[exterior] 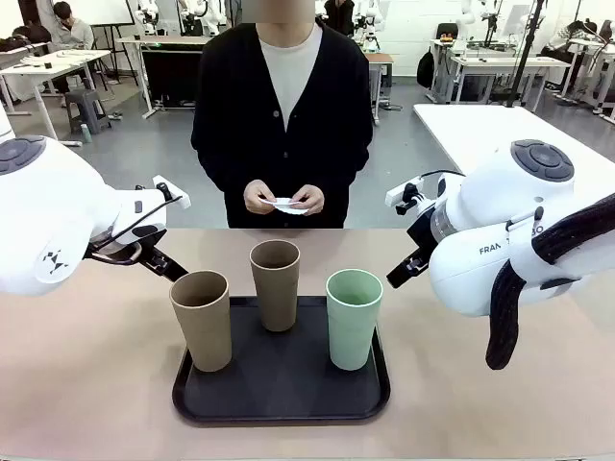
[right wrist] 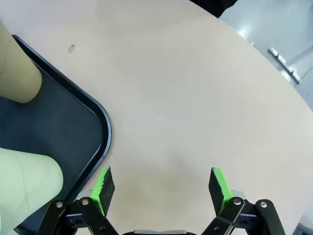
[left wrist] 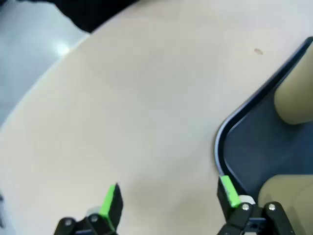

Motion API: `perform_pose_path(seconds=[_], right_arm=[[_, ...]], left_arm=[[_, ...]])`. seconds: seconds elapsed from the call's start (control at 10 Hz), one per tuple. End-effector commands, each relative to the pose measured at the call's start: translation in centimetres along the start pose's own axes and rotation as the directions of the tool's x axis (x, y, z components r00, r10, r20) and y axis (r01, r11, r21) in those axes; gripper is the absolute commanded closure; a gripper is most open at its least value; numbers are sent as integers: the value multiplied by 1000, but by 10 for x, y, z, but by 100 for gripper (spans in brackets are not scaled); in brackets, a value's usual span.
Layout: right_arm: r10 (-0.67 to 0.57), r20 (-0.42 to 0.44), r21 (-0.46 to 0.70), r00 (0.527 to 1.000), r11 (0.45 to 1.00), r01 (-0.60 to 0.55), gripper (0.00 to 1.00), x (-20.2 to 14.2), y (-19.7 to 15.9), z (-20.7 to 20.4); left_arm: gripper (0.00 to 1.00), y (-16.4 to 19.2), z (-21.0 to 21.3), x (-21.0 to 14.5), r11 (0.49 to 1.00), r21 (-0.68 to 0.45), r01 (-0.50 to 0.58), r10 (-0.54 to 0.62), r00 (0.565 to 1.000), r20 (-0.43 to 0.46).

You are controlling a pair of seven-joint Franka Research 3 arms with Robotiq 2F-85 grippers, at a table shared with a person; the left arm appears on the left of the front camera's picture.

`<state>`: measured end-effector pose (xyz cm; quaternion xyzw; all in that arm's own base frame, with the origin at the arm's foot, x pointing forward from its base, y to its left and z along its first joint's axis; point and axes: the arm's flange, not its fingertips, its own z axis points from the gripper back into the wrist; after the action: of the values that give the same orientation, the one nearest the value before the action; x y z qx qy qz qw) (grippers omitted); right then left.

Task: Place coasters on the table and set cups on them.
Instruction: Pick up one Reusable plastic cup and place it on a coaster set by the human.

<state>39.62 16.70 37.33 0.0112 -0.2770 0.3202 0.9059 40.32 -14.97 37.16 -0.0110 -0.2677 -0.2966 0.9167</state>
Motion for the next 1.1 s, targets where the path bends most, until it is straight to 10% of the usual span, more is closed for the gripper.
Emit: perform_pose_path(seconds=[0.0,1.0], right_arm=[[0,0,0,1000,1000,0,0,0,0,0],[0,0,0,1000,1000,0,0,0,0,0]], left_arm=[[0,0,0,0,1000,0,0,0,1000,0],[0,0,0,0,1000,0,0,0,1000,0]])
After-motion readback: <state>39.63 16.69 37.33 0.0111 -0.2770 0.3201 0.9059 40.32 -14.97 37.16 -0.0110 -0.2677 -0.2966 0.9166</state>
